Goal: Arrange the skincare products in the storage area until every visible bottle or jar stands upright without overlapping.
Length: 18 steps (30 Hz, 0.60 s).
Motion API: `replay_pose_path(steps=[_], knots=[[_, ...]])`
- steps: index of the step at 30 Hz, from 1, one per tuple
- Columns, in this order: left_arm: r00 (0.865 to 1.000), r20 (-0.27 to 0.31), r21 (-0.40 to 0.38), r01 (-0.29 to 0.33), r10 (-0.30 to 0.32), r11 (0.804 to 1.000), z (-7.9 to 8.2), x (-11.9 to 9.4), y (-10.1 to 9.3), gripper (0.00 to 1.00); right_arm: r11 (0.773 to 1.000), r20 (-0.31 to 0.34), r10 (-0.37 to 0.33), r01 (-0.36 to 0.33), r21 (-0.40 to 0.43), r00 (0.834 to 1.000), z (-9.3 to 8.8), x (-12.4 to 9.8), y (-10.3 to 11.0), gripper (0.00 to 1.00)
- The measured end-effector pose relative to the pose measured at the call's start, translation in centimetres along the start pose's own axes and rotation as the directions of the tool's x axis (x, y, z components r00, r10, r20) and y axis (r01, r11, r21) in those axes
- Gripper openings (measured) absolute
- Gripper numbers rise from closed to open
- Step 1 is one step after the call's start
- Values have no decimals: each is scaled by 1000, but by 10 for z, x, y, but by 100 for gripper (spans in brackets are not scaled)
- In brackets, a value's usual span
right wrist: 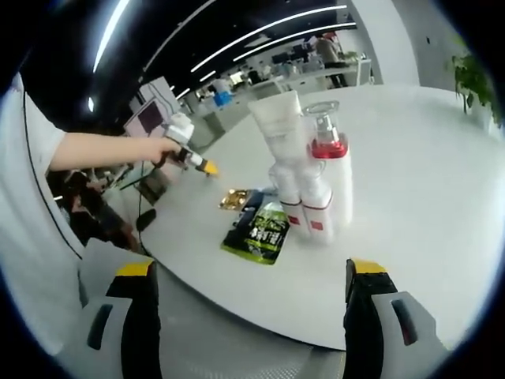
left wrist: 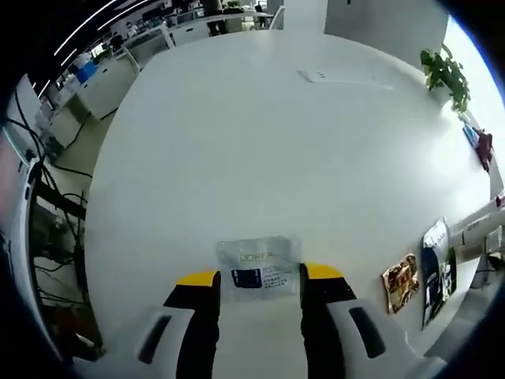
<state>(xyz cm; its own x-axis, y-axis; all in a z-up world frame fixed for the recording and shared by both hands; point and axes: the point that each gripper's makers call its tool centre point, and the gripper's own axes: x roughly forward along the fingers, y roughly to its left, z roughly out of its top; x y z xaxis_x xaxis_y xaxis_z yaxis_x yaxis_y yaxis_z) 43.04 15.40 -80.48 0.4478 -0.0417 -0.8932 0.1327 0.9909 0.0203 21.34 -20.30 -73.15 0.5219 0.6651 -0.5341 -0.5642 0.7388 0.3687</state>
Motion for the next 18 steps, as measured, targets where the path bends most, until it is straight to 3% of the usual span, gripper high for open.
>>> replay_pose_path(steps=[7, 18], knots=[[1000, 27, -10, 11, -11, 1000, -7, -28, -17, 38, 1000, 10, 13, -13, -26, 1000, 2, -1, 4, 99], [999, 29, 9, 42, -42, 999, -26, -45, -37, 37, 997, 47, 32, -29, -69, 998, 7, -2, 5, 99]])
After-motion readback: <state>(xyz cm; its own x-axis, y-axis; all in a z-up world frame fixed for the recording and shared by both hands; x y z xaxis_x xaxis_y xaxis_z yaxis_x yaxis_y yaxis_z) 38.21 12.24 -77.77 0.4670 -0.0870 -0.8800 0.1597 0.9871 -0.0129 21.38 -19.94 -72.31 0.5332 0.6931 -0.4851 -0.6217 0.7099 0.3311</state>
